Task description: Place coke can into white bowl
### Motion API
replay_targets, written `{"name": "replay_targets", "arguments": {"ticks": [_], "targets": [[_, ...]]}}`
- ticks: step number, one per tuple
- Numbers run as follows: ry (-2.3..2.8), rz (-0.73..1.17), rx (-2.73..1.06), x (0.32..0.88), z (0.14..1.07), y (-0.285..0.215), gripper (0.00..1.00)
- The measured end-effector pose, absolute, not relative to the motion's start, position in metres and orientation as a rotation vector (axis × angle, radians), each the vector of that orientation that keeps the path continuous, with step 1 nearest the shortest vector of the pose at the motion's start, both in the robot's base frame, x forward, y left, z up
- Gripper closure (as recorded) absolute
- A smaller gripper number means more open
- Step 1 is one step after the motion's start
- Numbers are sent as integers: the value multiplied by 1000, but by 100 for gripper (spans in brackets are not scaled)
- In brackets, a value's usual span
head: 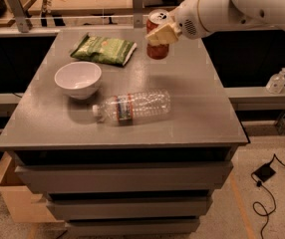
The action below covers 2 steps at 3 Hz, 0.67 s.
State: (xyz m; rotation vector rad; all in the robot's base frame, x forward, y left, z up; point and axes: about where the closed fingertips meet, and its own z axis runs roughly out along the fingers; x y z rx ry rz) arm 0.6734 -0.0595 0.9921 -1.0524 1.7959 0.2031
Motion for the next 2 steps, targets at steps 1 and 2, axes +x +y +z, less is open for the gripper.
{"name": "replay_targets", "arguments": {"ticks": [1,2], "targets": [[1737,253,-1156,664,1003,-28,100],[1707,297,-1296,645,1004,10,100]]}}
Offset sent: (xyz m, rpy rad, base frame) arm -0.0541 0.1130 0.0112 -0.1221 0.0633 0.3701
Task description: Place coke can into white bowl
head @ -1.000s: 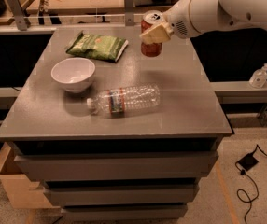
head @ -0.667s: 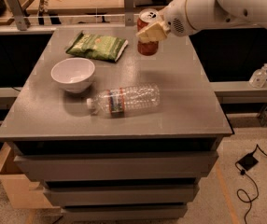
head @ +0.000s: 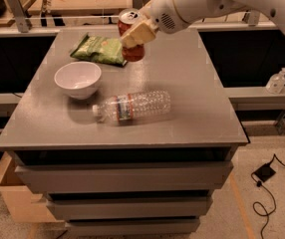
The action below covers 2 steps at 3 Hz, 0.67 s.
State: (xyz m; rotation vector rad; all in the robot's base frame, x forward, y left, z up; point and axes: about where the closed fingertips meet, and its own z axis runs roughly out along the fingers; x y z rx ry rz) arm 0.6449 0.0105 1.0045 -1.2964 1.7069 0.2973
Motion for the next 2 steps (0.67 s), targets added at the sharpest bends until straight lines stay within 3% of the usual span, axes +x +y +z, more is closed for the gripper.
{"name": "replay_targets", "arguments": {"ticks": [1,2], "targets": [[1716,350,-1448,632,993,50,100],[1715,350,-1448,632,993,50,100]]}}
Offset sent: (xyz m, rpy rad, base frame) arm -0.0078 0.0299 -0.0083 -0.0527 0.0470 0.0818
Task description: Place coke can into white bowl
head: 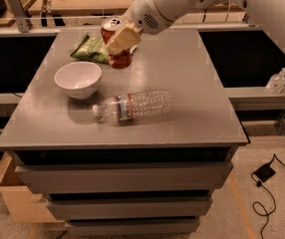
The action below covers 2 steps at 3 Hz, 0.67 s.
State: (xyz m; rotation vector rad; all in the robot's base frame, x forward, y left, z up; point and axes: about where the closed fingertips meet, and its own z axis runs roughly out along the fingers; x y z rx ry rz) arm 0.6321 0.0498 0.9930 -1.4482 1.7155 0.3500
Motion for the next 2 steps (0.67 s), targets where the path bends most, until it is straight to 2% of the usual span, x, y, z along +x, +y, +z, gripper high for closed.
{"name": "replay_targets", "arguments": {"ticks": [2], "targets": [[1697,376,-1510,626,1000,90,100]]}}
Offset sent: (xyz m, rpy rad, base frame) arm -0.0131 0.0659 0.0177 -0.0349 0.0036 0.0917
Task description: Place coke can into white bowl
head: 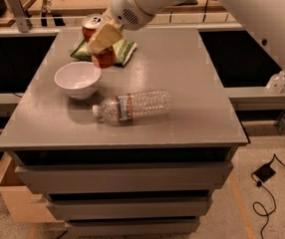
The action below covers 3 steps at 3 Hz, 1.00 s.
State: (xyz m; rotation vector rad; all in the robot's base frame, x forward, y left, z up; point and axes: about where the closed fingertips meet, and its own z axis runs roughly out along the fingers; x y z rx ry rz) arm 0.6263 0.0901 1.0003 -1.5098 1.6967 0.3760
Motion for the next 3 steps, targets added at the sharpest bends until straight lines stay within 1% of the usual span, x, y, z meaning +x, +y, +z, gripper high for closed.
{"name": "replay_targets", "arguments": {"ticks": [1,3], "targets": [[1664,353,-1576,616,1012,114,100],[1654,371,-1683,618,1013,152,100]]}}
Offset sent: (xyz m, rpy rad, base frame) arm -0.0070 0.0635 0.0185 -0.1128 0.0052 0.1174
